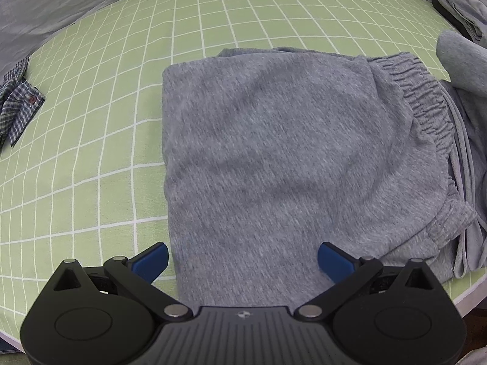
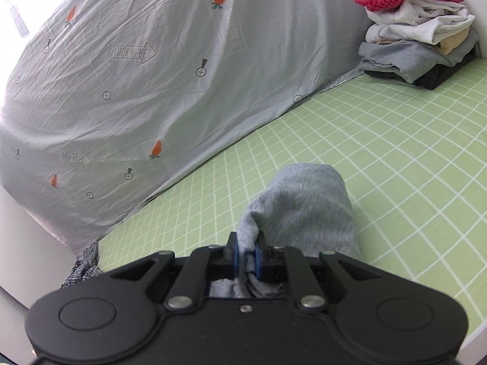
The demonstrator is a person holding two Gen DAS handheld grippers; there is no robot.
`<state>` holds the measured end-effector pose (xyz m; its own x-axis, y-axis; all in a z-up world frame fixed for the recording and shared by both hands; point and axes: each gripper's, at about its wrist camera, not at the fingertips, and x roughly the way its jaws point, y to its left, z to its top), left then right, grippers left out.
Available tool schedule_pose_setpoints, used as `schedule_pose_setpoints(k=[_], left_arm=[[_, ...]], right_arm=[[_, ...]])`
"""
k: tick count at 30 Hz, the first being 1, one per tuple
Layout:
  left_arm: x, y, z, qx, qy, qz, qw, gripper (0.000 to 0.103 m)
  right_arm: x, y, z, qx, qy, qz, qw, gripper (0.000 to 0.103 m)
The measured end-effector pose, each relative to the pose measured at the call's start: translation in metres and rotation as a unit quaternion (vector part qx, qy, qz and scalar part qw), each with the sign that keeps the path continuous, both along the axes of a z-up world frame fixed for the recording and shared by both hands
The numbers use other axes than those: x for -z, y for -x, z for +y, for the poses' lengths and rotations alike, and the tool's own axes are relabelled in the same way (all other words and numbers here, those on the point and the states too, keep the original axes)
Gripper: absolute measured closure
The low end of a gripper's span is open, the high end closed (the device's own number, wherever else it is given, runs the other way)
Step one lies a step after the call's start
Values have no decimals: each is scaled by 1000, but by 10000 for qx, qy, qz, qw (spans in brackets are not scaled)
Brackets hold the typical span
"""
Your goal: Fold clothes
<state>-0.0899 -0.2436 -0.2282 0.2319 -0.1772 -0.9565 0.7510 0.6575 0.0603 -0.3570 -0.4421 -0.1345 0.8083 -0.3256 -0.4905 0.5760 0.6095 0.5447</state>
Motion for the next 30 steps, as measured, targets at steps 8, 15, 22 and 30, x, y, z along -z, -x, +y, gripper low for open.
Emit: schedule_pose_setpoints(k=[8,15,22,30], left_arm=[[-1,-16,36,-181,97,47,9998,0],[-8,-18,49,-141,182,-98,9997,0],[-15,-28,40,-153,464,-55,9988,0],[-46,-2,6,149,1111,-55,9937,0]], right_arm=[[42,-68,56,-968,-387,625,9926,91],[34,-64,58,-651,-160,1157,9910,27],[17,-48,32,123,256,1791,9834,3],[35,-20,3,872,-111,2514,9639,2]])
